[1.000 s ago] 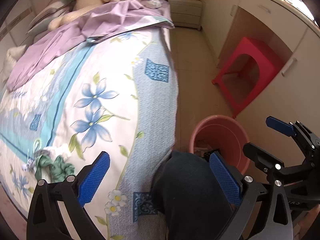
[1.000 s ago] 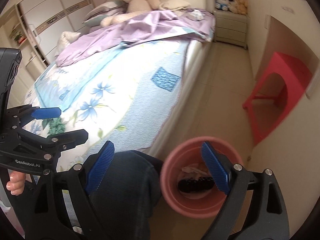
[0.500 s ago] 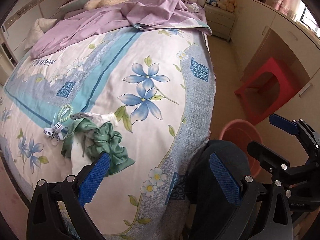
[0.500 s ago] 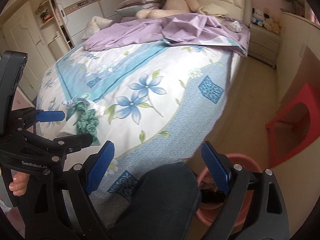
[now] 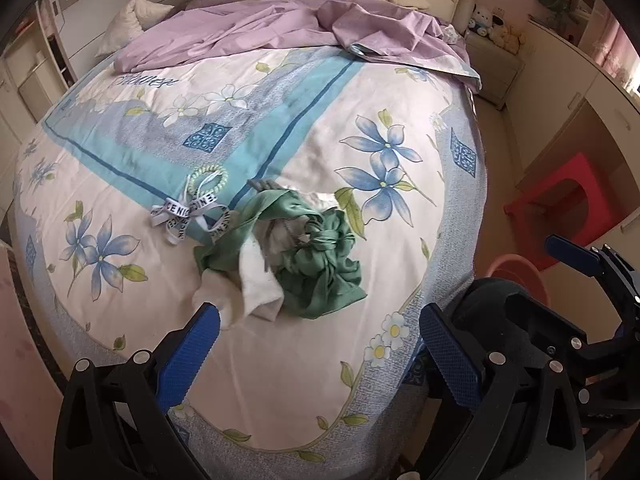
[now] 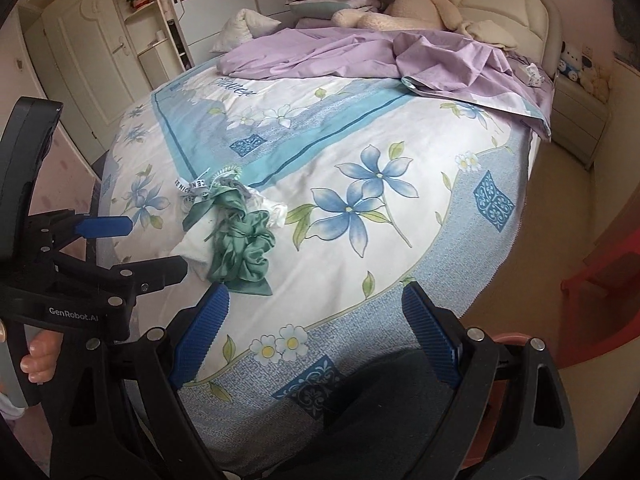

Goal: Collect trash
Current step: 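Move both open tools back toward the green fabric pile on the bed, then grasp the white cloth with the left tool while the right tool grasps the green fabric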

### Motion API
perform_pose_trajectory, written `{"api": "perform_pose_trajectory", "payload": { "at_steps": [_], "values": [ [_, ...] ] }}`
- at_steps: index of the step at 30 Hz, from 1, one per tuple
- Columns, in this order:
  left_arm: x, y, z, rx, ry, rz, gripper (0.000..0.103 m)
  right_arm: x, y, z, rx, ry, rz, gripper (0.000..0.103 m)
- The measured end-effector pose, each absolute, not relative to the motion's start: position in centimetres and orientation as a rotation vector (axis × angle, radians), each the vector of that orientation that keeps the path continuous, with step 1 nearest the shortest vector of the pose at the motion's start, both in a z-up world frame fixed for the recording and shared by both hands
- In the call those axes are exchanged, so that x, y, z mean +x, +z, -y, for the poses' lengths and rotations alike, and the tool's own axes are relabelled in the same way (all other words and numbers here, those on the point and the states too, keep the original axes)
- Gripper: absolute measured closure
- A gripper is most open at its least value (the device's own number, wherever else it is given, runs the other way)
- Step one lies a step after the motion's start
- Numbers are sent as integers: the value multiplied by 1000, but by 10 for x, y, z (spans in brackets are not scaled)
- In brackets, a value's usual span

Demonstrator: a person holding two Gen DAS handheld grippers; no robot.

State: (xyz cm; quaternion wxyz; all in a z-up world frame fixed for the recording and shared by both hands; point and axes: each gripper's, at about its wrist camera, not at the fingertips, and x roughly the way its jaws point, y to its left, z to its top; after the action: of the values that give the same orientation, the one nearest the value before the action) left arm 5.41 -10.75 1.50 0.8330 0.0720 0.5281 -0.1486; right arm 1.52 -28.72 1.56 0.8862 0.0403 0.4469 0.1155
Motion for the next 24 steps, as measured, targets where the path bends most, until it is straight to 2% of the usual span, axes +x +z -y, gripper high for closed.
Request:
{"api": "perform_pose_trajectory", "payload": {
  "at_steps": [12, 24],
  "values": [
    [65, 1, 51, 94, -245, -1138, 5, 37, 8, 233, 40, 329, -959, 21],
    [83, -33, 37, 82, -320, -1173, 6, 61, -18, 211, 34, 355, -1022, 25]
  ]
}}
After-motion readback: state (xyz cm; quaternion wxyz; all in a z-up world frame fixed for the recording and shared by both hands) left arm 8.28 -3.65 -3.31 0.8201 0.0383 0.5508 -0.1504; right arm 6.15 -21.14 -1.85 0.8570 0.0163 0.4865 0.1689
